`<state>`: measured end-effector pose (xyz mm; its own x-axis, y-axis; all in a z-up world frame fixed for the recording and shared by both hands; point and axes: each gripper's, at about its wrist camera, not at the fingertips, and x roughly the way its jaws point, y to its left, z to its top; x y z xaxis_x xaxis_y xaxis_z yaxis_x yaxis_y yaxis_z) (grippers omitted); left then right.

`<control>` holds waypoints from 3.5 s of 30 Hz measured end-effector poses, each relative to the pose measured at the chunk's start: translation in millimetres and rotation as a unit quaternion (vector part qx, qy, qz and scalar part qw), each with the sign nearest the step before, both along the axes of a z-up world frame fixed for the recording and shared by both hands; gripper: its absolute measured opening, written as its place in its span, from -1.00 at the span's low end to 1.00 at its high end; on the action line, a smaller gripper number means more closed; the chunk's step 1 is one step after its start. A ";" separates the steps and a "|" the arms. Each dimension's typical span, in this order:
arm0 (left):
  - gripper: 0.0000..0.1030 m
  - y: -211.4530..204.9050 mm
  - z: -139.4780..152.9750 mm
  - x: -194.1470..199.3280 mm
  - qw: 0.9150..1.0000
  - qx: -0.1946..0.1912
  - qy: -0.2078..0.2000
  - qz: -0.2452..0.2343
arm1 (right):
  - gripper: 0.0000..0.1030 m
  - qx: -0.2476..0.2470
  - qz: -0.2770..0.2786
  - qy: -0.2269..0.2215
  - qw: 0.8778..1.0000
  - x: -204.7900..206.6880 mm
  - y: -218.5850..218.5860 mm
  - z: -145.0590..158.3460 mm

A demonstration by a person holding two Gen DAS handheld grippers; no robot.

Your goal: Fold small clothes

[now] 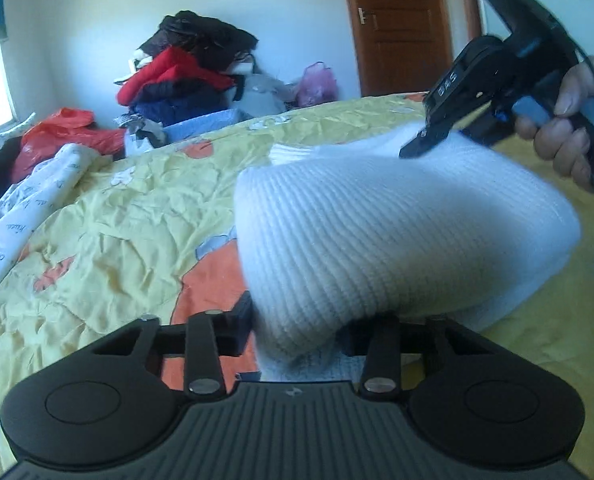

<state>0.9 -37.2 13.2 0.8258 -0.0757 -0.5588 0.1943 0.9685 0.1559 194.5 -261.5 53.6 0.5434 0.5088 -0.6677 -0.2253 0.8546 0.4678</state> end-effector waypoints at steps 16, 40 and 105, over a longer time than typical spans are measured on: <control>0.80 90.6 31.0 -30.8 0.972 -0.232 0.021 -0.026 | 0.94 0.066 -0.044 -0.010 0.997 -92.8 -83.3 -3.3; 0.47 77.2 -14.8 12.3 0.911 -0.364 0.194 -0.002 | 0.38 0.111 0.030 0.057 0.992 -156.7 -68.8 -38.2; 0.79 -22.8 6.9 -34.9 0.997 -0.071 0.015 -0.015 | 0.30 -0.016 -0.003 -0.091 0.996 -164.8 9.7 0.8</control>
<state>-34.1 -60.0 20.1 0.8046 -0.1813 -0.5655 0.2267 0.9739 0.0103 29.7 -251.8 54.3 0.6604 0.4845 -0.5737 -0.2988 0.8705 0.3912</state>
